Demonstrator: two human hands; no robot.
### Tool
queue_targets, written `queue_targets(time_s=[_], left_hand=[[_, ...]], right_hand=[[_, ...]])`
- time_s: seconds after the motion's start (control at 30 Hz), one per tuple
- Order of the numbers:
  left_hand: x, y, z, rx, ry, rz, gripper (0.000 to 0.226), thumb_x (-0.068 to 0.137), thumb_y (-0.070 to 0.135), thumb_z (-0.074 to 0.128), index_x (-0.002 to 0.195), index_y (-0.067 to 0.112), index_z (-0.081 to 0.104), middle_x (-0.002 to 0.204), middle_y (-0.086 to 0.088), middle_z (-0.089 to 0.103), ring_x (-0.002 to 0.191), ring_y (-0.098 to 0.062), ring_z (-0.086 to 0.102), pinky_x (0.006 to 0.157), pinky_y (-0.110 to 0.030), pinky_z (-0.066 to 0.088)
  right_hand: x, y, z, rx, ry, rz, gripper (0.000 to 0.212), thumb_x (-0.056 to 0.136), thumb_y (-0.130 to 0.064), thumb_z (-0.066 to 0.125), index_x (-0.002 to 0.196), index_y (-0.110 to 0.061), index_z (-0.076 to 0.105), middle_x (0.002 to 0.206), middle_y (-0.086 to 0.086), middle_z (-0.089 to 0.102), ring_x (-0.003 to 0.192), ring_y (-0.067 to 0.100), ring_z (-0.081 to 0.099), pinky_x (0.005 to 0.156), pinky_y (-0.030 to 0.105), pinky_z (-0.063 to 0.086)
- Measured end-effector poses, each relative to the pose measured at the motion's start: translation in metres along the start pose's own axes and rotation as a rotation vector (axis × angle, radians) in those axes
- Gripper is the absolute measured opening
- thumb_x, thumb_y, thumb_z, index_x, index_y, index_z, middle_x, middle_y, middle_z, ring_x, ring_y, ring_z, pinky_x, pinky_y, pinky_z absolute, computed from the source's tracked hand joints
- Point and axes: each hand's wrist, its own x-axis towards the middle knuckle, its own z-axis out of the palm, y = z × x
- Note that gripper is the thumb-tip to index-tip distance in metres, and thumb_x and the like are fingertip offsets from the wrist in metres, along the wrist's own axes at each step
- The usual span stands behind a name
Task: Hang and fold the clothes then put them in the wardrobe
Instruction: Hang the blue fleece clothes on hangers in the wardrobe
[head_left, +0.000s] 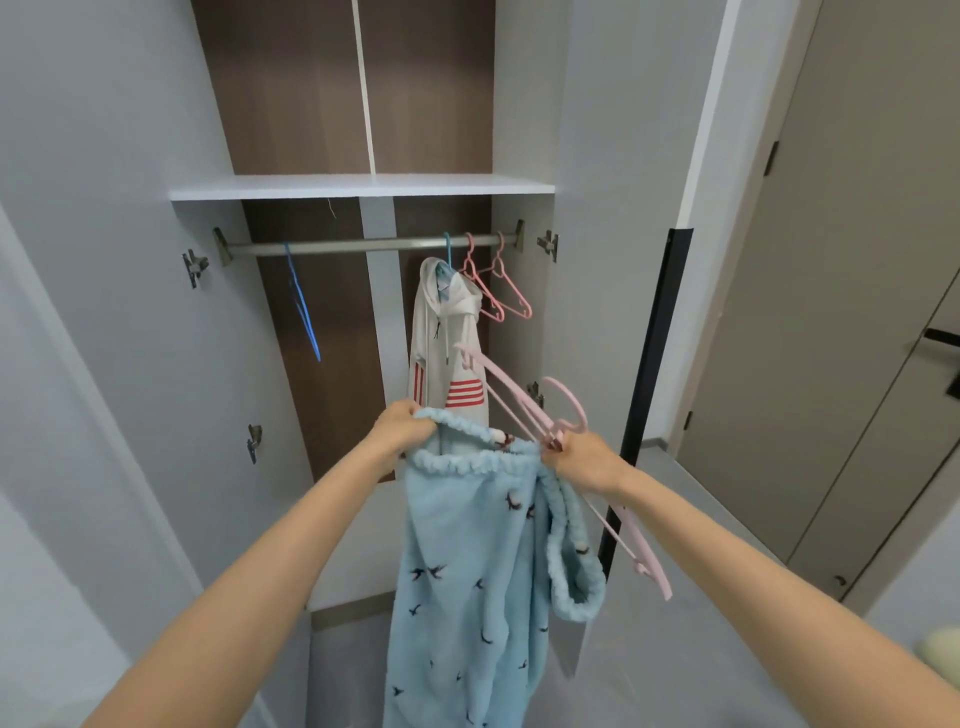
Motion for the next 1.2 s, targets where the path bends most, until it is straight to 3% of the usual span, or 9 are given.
queue_targets(time_s=[0.13,0.2,0.3,0.43,0.57,0.77,0.9,1.03,1.2], left_hand=[[0.001,0.014,0.009,-0.338,-0.136,-0.104,0.013,0.092,0.0,0.049,0.082,0.008,0.051,0.086,-0.009,0.053,0.069,-0.019,0.052,0.065,-0.028,0.048],[0.007,0.018,0.014,-0.303,-0.073,-0.092,0.014,0.092,-0.001,0.045,0.084,0.006,0.053,0.09,-0.011,0.052,0.071,-0.022,0.051,0.067,-0.028,0.045],[0.021,0.012,0.016,-0.315,-0.014,-0.139,0.03,0.091,0.003,0.044,0.116,-0.006,0.056,0.098,-0.014,0.053,0.084,-0.025,0.053,0.077,-0.03,0.04],[0.038,0.002,0.013,-0.292,0.032,-0.158,0.038,0.087,0.007,0.046,0.121,-0.007,0.053,0.117,-0.023,0.059,0.109,-0.035,0.057,0.085,-0.035,0.045],[0.051,0.004,0.015,-0.234,0.092,-0.108,0.023,0.081,0.007,0.052,0.101,-0.002,0.057,0.103,-0.018,0.057,0.097,-0.032,0.056,0.078,-0.036,0.045],[0.056,0.018,0.034,-0.016,0.062,0.119,0.005,0.087,0.011,0.05,0.087,0.007,0.048,0.087,-0.008,0.05,0.078,-0.02,0.049,0.065,-0.028,0.038],[0.053,0.031,0.043,0.159,-0.051,0.341,0.006,0.087,0.01,0.053,0.086,0.01,0.047,0.092,-0.012,0.056,0.087,-0.026,0.053,0.08,-0.043,0.046],[0.044,0.052,0.049,0.163,-0.106,0.552,0.01,0.086,0.004,0.051,0.081,0.013,0.05,0.081,-0.003,0.054,0.078,-0.017,0.05,0.064,-0.021,0.039],[0.037,0.074,0.055,0.183,-0.186,0.695,0.013,0.082,0.001,0.054,0.086,0.012,0.059,0.084,-0.001,0.059,0.081,-0.017,0.052,0.072,-0.027,0.041]], right_hand=[[-0.002,0.008,0.01,0.083,-0.09,0.037,0.011,0.098,-0.019,0.049,0.091,-0.01,0.051,0.074,-0.003,0.047,0.059,0.005,0.044,0.047,0.009,0.037],[-0.006,0.007,0.006,0.135,-0.041,0.025,0.016,0.098,-0.033,0.05,0.103,-0.018,0.051,0.073,-0.004,0.053,0.05,0.0,0.048,0.039,0.008,0.035],[-0.013,0.007,-0.01,0.154,-0.011,0.017,0.032,0.096,-0.052,0.041,0.122,-0.033,0.043,0.076,-0.001,0.062,0.041,0.001,0.048,0.036,0.014,0.036],[-0.019,0.016,-0.03,0.17,-0.014,0.058,0.044,0.097,-0.054,0.036,0.118,-0.021,0.056,0.067,-0.004,0.066,0.037,0.009,0.046,0.034,0.017,0.035],[-0.024,0.025,-0.041,0.225,-0.066,0.075,0.048,0.097,-0.053,0.037,0.106,-0.016,0.065,0.059,-0.001,0.064,0.033,0.011,0.041,0.033,0.016,0.031],[-0.021,0.03,-0.029,0.112,-0.048,0.1,0.044,0.098,-0.051,0.037,0.095,-0.018,0.067,0.062,0.002,0.063,0.035,0.01,0.043,0.034,0.016,0.033],[-0.012,0.033,-0.019,0.054,-0.002,0.115,0.043,0.098,-0.05,0.036,0.094,-0.019,0.066,0.063,-0.001,0.064,0.041,0.014,0.047,0.036,0.016,0.037],[-0.001,0.037,-0.02,0.022,-0.048,0.13,0.049,0.098,-0.05,0.036,0.1,-0.012,0.066,0.061,-0.004,0.062,0.044,0.013,0.047,0.037,0.016,0.038],[0.011,0.038,-0.019,0.049,0.036,0.088,0.051,0.097,-0.048,0.041,0.093,-0.006,0.068,0.062,-0.001,0.064,0.037,0.012,0.046,0.036,0.018,0.038]])
